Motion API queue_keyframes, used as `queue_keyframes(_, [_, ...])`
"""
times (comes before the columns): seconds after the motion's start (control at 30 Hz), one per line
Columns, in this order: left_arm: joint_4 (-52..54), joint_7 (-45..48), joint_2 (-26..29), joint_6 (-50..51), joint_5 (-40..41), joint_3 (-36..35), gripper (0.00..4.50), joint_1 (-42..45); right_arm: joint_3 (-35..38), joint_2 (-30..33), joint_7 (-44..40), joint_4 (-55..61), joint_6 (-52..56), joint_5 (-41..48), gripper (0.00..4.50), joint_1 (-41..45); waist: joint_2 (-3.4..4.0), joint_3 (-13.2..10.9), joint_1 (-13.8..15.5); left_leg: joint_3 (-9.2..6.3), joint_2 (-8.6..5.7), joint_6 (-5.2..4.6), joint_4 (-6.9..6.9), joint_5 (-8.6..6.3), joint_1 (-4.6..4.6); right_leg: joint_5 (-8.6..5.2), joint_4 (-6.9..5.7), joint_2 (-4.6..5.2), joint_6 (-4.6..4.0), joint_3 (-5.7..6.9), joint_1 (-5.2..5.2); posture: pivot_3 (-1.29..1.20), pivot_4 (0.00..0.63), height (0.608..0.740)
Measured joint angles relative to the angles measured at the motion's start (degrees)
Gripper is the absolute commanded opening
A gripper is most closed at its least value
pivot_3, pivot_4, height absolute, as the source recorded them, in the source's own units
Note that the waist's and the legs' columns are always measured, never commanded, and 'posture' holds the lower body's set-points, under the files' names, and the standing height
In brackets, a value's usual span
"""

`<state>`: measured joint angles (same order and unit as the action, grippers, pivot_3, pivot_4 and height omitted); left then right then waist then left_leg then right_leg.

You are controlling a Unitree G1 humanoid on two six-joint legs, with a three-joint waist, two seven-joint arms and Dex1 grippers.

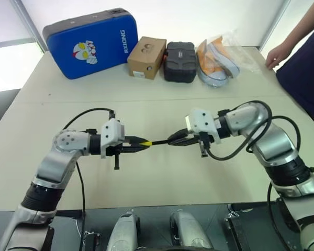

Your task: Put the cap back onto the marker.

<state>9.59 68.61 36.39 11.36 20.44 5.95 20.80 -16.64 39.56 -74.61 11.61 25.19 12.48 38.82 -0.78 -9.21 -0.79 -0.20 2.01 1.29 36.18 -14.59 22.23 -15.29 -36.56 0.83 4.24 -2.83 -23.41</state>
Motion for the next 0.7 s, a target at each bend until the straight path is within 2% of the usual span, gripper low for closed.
queue_keyframes(0.7, [1.9, -0.6, 0.1, 4.7, -0.1, -0.1, 0.0, 0.2, -0.3, -0.8, -0.1, 0.0, 0.4, -1.1, 0.04, 0.2, 0.0, 0.0, 0.0, -0.01, 0.0, 0.0, 0.0, 0.0, -0.03, 0.0, -0.07, 0.0, 0.0, 0.0, 0.0, 0.0, 0.15, 0.74])
